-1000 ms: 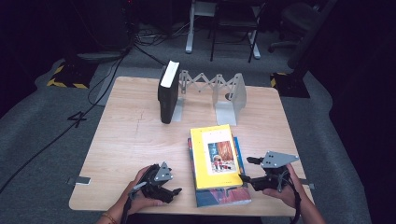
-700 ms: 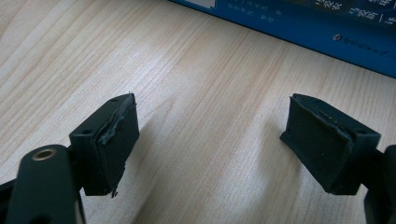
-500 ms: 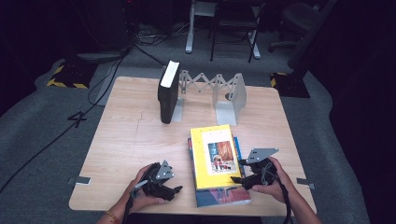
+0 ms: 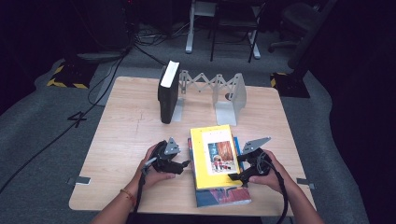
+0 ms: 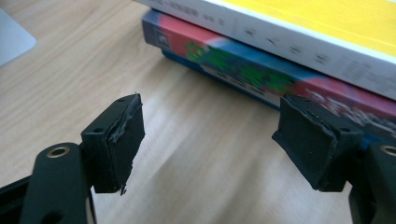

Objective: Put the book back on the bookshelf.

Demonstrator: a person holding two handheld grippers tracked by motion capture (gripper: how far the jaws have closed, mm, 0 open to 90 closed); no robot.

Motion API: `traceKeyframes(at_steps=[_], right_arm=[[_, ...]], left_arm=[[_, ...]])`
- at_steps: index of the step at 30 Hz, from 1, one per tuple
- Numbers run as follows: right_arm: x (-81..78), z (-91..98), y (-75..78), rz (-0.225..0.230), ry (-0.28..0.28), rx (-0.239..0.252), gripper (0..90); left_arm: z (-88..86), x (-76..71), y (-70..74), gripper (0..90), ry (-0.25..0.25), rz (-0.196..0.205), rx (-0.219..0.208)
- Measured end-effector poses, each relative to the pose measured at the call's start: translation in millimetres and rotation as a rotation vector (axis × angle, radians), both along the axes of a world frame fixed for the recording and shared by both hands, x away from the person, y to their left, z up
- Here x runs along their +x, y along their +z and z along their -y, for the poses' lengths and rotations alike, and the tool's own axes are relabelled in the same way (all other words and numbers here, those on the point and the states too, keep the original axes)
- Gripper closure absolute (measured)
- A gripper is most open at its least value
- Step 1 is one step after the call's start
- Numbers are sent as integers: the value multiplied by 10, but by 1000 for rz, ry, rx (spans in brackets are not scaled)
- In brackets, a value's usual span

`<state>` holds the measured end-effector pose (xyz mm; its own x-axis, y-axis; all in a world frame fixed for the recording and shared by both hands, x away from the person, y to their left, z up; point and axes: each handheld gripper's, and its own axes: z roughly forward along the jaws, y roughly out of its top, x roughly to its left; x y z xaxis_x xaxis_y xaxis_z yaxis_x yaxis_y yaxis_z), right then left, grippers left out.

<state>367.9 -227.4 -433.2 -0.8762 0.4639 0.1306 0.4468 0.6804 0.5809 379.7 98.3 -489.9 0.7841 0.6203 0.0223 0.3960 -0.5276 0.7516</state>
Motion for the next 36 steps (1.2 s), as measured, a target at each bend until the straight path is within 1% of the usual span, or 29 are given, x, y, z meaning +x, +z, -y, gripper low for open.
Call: traceKeyframes(at_steps=[1, 2, 3, 4, 5, 8, 9, 10, 14, 16, 18, 20, 22, 25, 27, 28, 29, 30, 31, 33, 34, 35, 36], right_arm=[[11, -7, 2, 2, 2, -6, 174], [16, -12, 6, 2, 1, -7, 175], [25, -20, 8, 10, -1, -8, 178], [29, -25, 7, 17, -5, -5, 180], [30, -29, 7, 25, -6, -3, 181], [21, -35, 15, 48, -6, 5, 211], [19, -39, 21, 51, -12, 9, 219], [24, -45, 27, 63, -5, 12, 227], [37, -71, 54, 88, -9, 30, 242], [50, -78, 65, 102, -5, 52, 290], [76, -86, 61, 99, -7, 82, 304], [121, -105, 40, 92, -11, 96, 322], [156, -112, 37, 86, -10, 112, 361], [204, -120, 27, 72, -2, 138, 455], [231, -127, 14, 60, 19, 156, 544], [238, -133, 8, 54, 32, 166, 608], [239, -137, 3, 51, 43, 172, 637], [233, -138, -1, 63, 53, 177, 664], [233, -128, 1, 67, 51, 186, 697], [236, -113, -1, 57, 54, 214, 735], [229, -110, -2, 56, 64, 227, 758], [217, -113, -6, 44, 77, 247, 771], [203, -129, -10, 38, 88, 252, 778]], left_arm=[[-4, 24, -1, 234, 4, -1, 3], [-14, 62, -4, 234, 12, -5, -12], [-29, 89, 2, 238, 27, -8, -30], [-44, 114, 8, 243, 31, -15, -51], [-51, 128, 12, 242, 33, -16, -57], [-52, 143, 5, 241, 29, -22, -56], [-49, 148, -1, 241, 29, -21, -45], [-44, 145, -4, 242, 32, -21, -41], [-39, 136, 0, 246, 32, -13, -35], [-40, 137, -2, 246, 31, -14, -36], [-40, 136, -3, 246, 32, -14, -36], [-38, 135, -3, 244, 29, -11, -30], [-34, 131, -1, 244, 29, -4, -27], [-33, 129, 1, 243, 37, 1, -32], [-35, 132, 7, 245, 41, 9, -36], [-37, 133, 10, 247, 42, 9, -38], [-39, 135, 14, 250, 42, 11, -38], [-39, 134, 18, 251, 43, 14, -42], [-40, 134, 21, 251, 42, 14, -43], [-37, 134, 28, 251, 44, 16, -37], [-37, 135, 30, 253, 44, 17, -36], [-37, 136, 29, 253, 44, 16, -37], [-31, 136, 23, 253, 46, 15, -24]])
